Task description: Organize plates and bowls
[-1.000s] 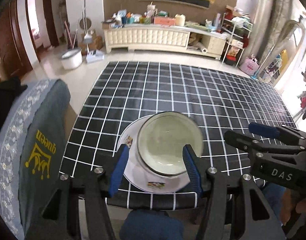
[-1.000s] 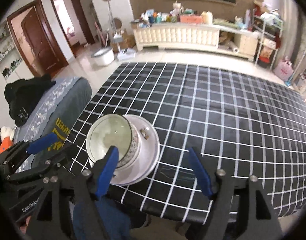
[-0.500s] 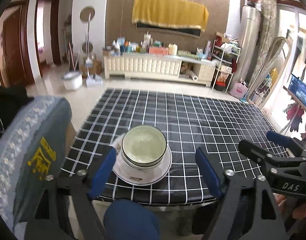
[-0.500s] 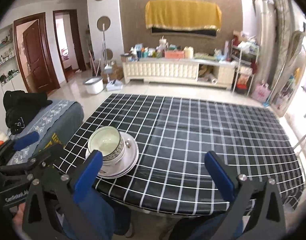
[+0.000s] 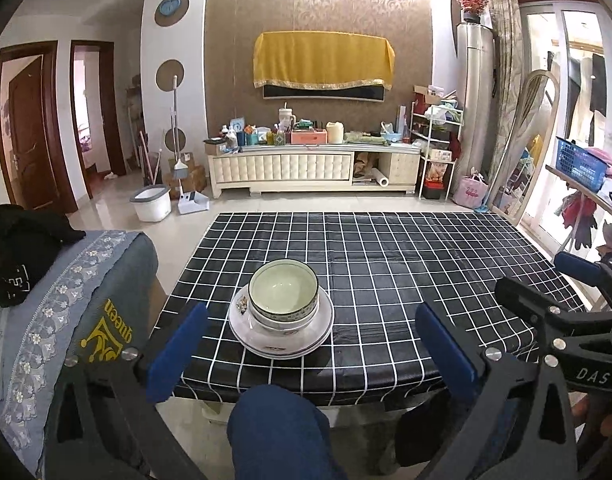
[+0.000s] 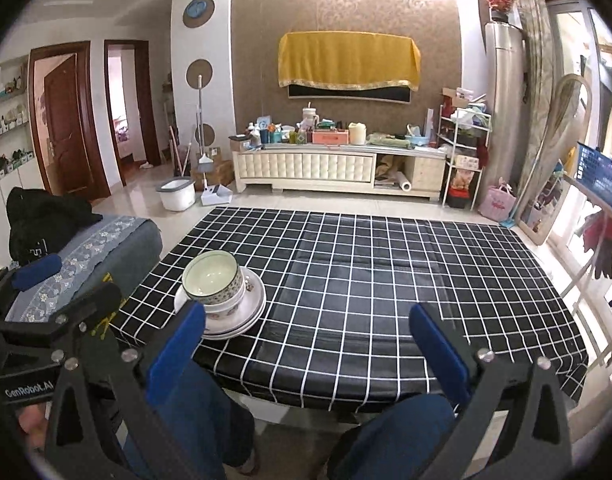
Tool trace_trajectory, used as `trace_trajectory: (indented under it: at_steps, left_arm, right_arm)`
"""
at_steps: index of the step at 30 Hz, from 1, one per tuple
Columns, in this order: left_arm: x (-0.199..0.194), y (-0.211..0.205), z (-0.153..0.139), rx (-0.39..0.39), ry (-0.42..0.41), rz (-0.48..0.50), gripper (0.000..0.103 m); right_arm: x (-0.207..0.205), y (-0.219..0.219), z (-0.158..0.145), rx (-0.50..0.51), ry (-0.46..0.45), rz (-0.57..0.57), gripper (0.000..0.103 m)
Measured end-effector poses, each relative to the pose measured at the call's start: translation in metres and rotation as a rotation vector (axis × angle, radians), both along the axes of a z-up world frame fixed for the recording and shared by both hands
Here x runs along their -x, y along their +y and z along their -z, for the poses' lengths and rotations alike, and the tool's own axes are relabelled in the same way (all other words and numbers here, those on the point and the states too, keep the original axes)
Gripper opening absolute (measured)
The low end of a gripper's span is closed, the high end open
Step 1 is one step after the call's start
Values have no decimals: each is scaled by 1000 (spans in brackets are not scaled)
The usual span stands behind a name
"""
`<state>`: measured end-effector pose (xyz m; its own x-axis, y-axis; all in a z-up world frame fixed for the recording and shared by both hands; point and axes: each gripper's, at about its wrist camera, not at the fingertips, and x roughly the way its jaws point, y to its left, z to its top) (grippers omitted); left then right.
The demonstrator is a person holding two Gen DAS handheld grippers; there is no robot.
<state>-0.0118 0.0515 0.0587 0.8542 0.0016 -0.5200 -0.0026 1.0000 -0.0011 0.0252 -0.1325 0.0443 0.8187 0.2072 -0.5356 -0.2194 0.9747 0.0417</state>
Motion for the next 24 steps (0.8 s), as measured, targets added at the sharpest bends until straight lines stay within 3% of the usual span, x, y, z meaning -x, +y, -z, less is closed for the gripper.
trace_trajectory:
  at_steps: [8, 24]
  left_arm:
    - [26, -10, -4, -34, -55, 22, 103]
    - [44, -6, -8, -28, -76, 15, 103]
  right_arm:
    - [22, -8, -1, -20, -32, 24, 103]
    - [34, -5, -1, -15, -56, 15, 103]
